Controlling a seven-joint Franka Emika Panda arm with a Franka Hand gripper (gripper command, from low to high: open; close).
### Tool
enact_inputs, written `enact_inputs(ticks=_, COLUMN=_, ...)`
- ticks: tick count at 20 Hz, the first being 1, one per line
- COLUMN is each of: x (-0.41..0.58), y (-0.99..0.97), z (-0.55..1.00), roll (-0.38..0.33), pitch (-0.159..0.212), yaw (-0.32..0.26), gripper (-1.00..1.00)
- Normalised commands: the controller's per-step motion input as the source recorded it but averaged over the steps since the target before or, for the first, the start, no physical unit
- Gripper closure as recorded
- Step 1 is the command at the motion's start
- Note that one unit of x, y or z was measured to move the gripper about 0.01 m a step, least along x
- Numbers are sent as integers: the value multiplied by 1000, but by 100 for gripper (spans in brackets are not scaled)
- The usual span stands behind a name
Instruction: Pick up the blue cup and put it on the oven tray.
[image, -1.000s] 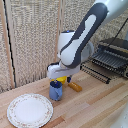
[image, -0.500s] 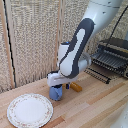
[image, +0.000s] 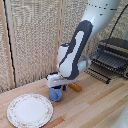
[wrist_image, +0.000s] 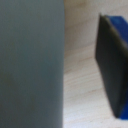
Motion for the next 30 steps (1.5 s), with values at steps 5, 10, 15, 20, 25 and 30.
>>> enact_inputs(ticks=5, x=6, y=0, z=187, roll=30, pitch=-95, yaw=-62, gripper=100)
enact_inputs(ticks=10, x=98, y=-25, z=584, roll=119, pitch=38, yaw=-44, gripper=100)
enact_inputs(ticks=15, x=234, y=-75, z=725, roll=98, pitch=77, yaw=-37, gripper=100)
enact_inputs(ticks=20, x=517, y=-78, z=683, roll=92, pitch=65, yaw=-63, gripper=100)
enact_inputs(ticks=25, x=677, y=-114, z=641, roll=84, pitch=75, yaw=-55, gripper=100)
enact_inputs(ticks=30, x=581, y=-301, z=697, roll=63, pitch=103, yaw=-69, gripper=100)
